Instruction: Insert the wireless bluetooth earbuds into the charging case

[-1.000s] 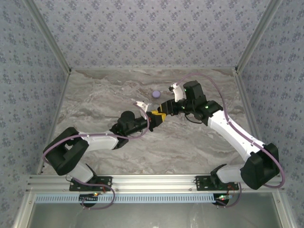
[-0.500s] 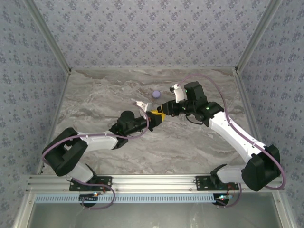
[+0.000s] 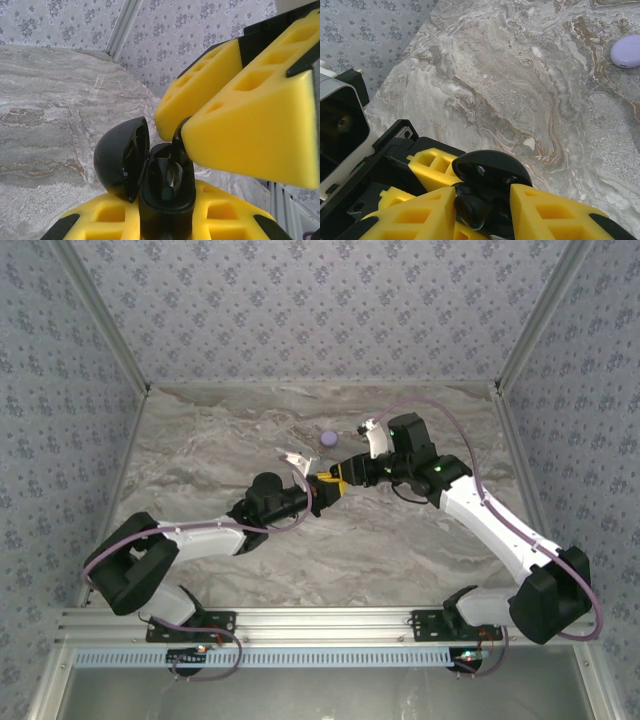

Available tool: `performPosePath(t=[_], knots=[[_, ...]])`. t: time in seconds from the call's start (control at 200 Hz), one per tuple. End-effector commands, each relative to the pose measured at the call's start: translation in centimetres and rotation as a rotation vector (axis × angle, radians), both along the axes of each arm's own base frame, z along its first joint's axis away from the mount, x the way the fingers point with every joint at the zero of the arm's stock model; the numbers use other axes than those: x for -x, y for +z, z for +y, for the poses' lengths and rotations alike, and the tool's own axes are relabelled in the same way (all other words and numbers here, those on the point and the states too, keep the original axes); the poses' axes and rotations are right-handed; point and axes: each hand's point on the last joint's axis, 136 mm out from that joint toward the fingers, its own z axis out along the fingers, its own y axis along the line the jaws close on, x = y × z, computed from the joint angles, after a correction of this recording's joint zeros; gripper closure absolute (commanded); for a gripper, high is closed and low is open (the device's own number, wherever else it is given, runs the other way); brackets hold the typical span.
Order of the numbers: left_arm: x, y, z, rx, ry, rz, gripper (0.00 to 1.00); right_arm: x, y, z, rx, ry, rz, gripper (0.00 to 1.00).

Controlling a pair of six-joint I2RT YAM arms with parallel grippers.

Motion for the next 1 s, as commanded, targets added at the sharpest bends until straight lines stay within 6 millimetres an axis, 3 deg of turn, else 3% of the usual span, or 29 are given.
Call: performPosePath(t=[0.0, 0.33, 0.85, 0.994], knots=[[0.2, 3.3, -0.2, 0.04, -0.01, -0.084, 0.93, 0.5, 0.5, -0.6, 0.022, -0.004, -0.023, 0.64], [0.7, 3.0, -0.3, 0.0, -0.024, -0.104, 0.93, 1.2, 1.4, -0.1, 0.029, 0.036, -0.042, 0.57], [1.1, 2.9, -0.5, -0.025, -0.039, -0.117, 0.93, 1.0, 0.6, 0.1, 0.061, 0.031, -0.025, 0.66], [1.0, 2.8, -0.4, -0.033, -0.031, -0.117, 0.93, 0.8, 1.0, 0.0, 0.065, 0.02, -0.034, 0.6]])
